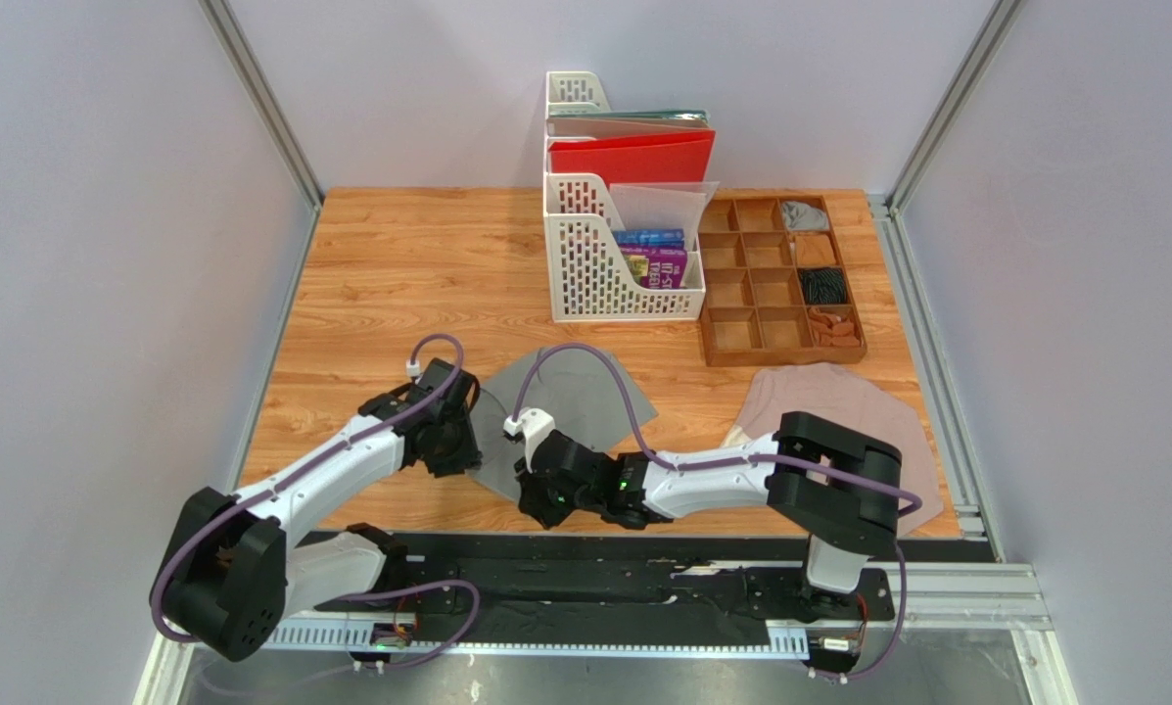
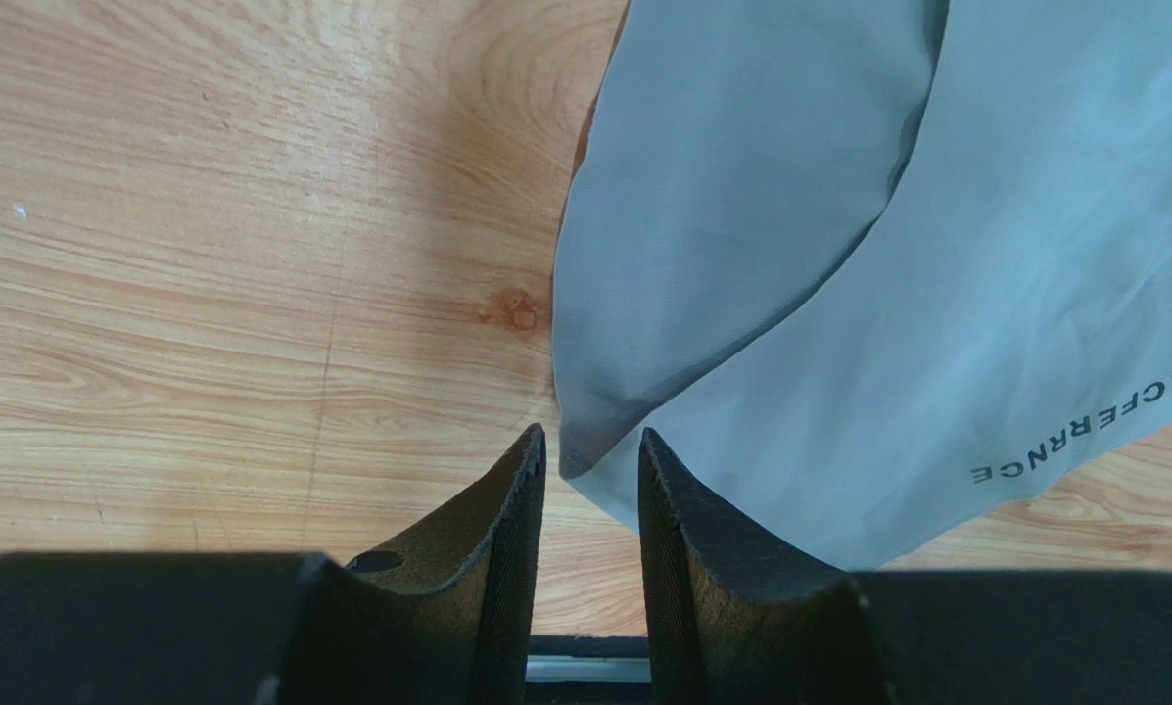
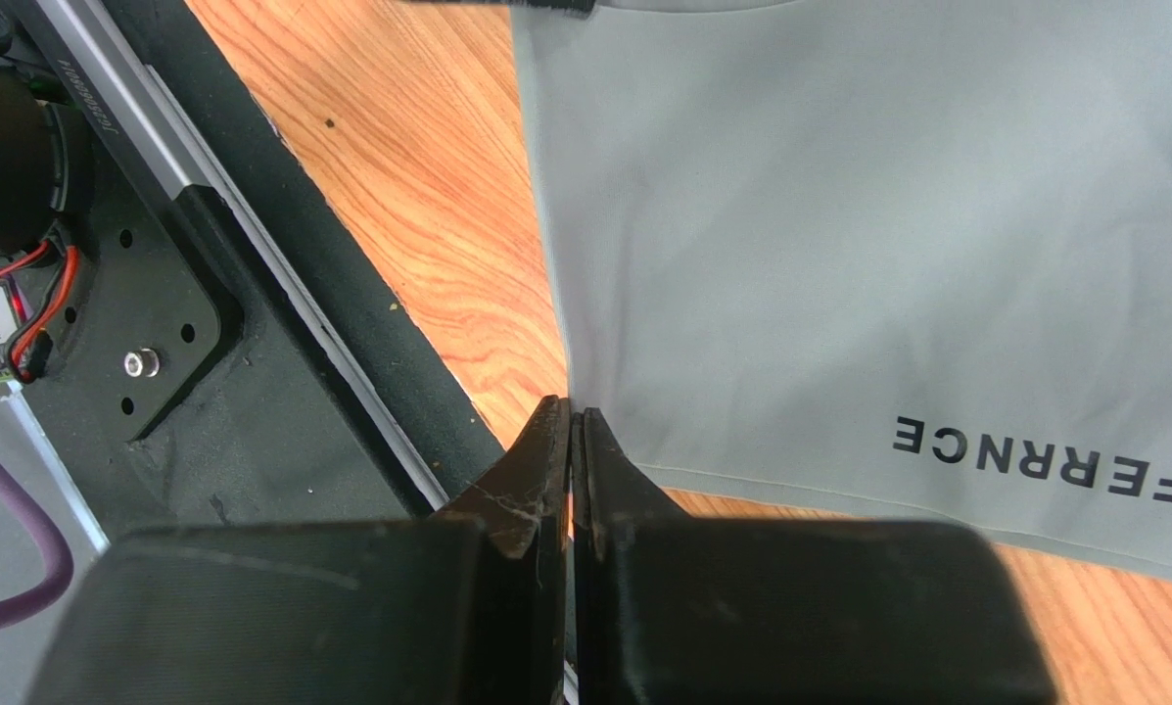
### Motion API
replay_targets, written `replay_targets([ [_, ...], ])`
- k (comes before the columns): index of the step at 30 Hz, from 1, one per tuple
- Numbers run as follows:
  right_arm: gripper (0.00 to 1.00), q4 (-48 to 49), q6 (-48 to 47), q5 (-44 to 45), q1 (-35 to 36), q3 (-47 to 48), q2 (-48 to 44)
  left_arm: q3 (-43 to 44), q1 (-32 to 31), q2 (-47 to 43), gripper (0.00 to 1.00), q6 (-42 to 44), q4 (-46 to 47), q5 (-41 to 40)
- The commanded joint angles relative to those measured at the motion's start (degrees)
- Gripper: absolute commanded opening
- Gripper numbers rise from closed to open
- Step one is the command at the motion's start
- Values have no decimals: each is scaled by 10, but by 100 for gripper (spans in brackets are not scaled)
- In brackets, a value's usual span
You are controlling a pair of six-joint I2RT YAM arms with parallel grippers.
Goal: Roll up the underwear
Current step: Adjust the underwear at the center of the board, then fold the underwear at the center of the board.
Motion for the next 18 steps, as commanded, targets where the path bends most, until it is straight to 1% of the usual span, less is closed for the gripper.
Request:
replay_targets([
  [1, 0, 34, -1, 3, 3, 0, 2, -9, -3, -15, 35, -21, 1, 11],
  [14, 0, 31, 2, 4, 3, 5, 7, -23, -6, -28, 35, -27, -4, 17],
  [18, 0, 31, 2, 6, 3, 5, 5, -18, -9, -15, 34, -25, -2, 15],
])
